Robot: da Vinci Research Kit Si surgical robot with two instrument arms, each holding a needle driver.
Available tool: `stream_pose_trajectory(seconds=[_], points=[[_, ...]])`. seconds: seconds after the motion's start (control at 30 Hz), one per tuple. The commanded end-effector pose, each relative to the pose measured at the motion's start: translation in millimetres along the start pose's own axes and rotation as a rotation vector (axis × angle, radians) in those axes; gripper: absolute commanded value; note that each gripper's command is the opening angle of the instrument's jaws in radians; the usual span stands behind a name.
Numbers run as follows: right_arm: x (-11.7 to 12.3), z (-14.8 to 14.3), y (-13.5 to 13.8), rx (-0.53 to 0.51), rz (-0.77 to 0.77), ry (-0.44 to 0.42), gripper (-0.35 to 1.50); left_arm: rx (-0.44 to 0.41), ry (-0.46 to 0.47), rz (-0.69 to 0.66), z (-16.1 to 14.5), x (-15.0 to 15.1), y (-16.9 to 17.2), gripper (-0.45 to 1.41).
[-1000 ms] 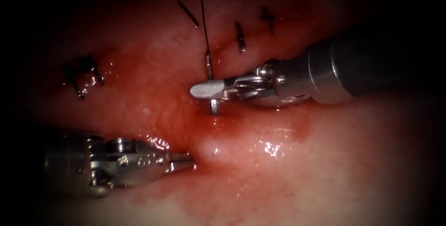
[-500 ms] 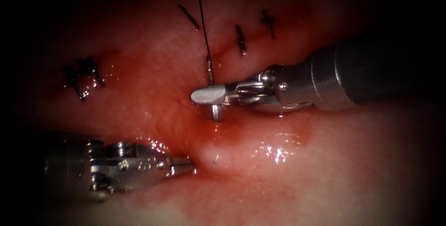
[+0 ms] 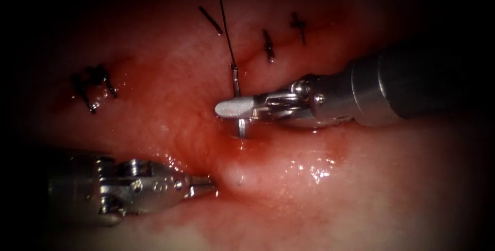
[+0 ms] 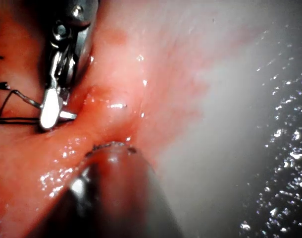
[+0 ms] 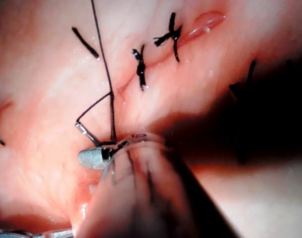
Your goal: Wound Closure
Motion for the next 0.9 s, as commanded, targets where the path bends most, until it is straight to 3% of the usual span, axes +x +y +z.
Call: stream_pose_trajectory(seconds=[0.03, 0.3, 0.9], points=[[0.2, 0.6, 0.9, 0.004, 0.001, 0.004, -0.35, -0.004, 0.001, 0.014, 0.3, 0.6, 1.1, -0.03], [2.7, 0.3, 1.1, 0.014, 0.006, 0.031, -0.35, 0.041, 0.109, 0.068, -1.0, 5.0, 2.4, -0.15], [3.8, -0.2, 1.9, 0.0, -0.009, 0.036, -0.35, 0.048, 0.179, 0.078, -4.0, 7.5, 2.8, -0.15]])
